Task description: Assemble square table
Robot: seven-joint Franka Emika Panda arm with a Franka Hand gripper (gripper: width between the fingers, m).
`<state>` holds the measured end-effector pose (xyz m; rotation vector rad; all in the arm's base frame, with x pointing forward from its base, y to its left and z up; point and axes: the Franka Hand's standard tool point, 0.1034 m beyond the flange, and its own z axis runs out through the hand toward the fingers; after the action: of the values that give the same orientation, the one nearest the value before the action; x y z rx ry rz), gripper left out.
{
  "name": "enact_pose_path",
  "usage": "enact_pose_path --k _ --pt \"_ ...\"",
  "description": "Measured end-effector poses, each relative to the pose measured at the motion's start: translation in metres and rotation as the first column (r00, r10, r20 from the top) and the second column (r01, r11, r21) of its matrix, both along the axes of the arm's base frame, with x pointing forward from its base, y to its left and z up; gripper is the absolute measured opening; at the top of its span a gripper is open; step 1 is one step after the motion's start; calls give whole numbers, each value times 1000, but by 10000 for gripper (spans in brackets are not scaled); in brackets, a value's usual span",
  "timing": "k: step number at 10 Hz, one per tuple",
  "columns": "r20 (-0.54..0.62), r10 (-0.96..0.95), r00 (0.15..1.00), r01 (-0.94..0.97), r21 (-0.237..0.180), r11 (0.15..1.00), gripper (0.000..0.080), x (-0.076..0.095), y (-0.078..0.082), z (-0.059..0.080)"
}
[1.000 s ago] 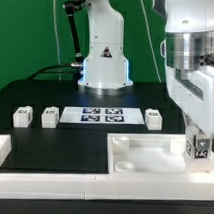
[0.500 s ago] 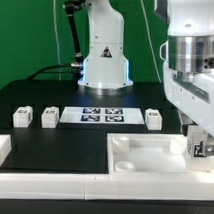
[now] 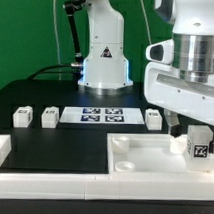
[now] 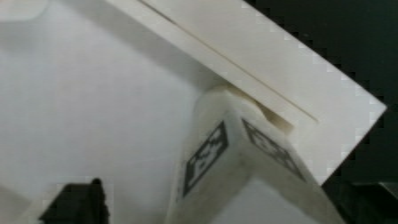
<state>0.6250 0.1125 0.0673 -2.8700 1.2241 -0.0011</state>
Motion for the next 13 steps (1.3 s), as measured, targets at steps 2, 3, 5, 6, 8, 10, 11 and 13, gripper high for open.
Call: enact_pose_path --k 2,3,5,6,8,10,11,13 --pt "5 276 961 -276 -25 961 649 2 6 1" --pt "5 362 932 -361 -31 932 649 1 12 3" --pt "7 461 888 -460 -36 887 649 1 11 2" --pt "7 428 904 -427 -35 903 622 1 12 1" --pt "7 404 915 -404 -33 914 448 1 11 1" --pt "8 255 967 -254 -28 967 286 0 12 0" --pt "9 215 977 -215 -26 976 288 0 12 0" --pt "10 40 999 -40 -23 999 288 0 13 0"
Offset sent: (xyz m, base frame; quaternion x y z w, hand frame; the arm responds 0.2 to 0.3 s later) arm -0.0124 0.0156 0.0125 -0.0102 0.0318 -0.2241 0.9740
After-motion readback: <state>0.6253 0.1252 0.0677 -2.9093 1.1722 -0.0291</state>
